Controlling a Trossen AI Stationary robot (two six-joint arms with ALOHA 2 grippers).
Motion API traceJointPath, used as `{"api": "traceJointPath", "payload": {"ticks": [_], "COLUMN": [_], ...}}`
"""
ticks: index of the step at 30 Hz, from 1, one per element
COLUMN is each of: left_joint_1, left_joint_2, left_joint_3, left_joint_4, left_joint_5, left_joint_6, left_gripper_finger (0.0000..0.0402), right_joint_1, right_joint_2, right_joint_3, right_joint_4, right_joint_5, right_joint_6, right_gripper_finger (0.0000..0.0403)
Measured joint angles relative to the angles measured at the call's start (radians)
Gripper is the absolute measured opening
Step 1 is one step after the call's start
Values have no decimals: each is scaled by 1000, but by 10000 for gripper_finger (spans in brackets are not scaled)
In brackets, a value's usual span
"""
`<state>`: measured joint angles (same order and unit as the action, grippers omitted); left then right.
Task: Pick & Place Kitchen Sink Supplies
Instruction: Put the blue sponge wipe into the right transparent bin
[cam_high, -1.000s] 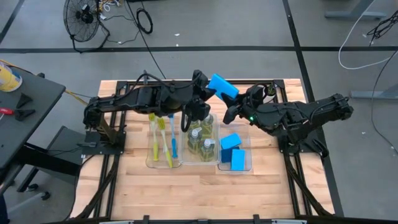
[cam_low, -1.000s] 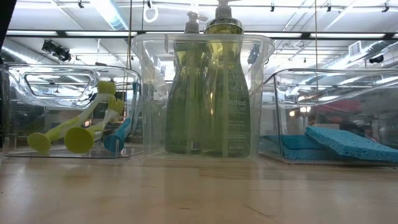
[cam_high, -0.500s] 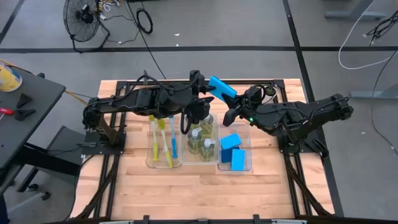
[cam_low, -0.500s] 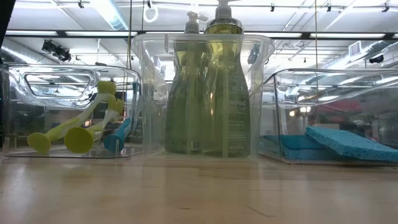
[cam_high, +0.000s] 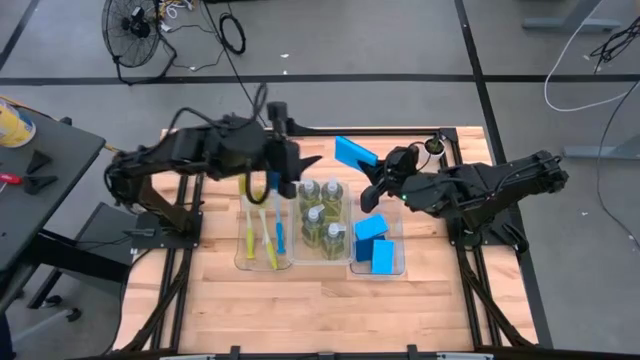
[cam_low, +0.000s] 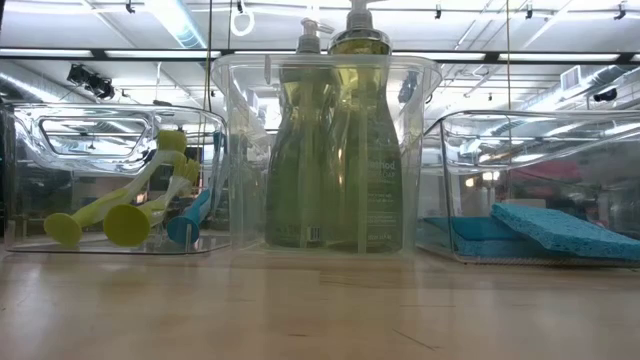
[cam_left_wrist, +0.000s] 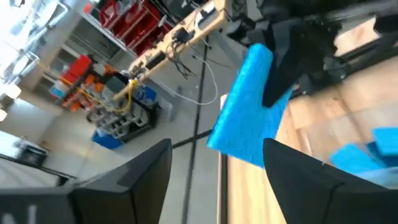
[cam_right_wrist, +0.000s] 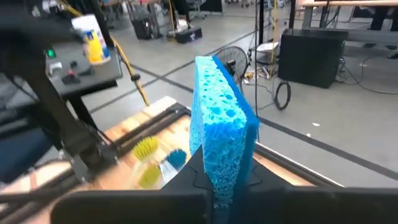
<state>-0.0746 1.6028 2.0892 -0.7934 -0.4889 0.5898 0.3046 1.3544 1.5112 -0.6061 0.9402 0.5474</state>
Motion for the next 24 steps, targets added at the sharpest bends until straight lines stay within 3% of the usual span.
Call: {"api": "traceJointPath", "payload": {"ticks": [4, 13, 20, 24], "left_joint_1": [12, 16, 16, 16], "left_joint_2": [-49, -138, -196, -231], "left_joint_3": [0, 0, 0, 0], "left_joint_4": [-75, -241, -418, -489], "left_joint_5": [37, 138, 208, 269], "left_joint_6": [-85, -241, -310, -356], "left_gripper_finger": [225, 111, 19, 8], "right_joint_1": [0, 0, 0, 0], "right_joint_2": [0, 0, 0, 0], "right_joint_3": [0, 0, 0, 0], "right_joint_4": [-83, -363, -488, -575], "right_joint_5": [-31, -167, -336, -444], "right_joint_6": [33, 255, 255, 234], "right_gripper_finger": [10, 10, 10, 10]}}
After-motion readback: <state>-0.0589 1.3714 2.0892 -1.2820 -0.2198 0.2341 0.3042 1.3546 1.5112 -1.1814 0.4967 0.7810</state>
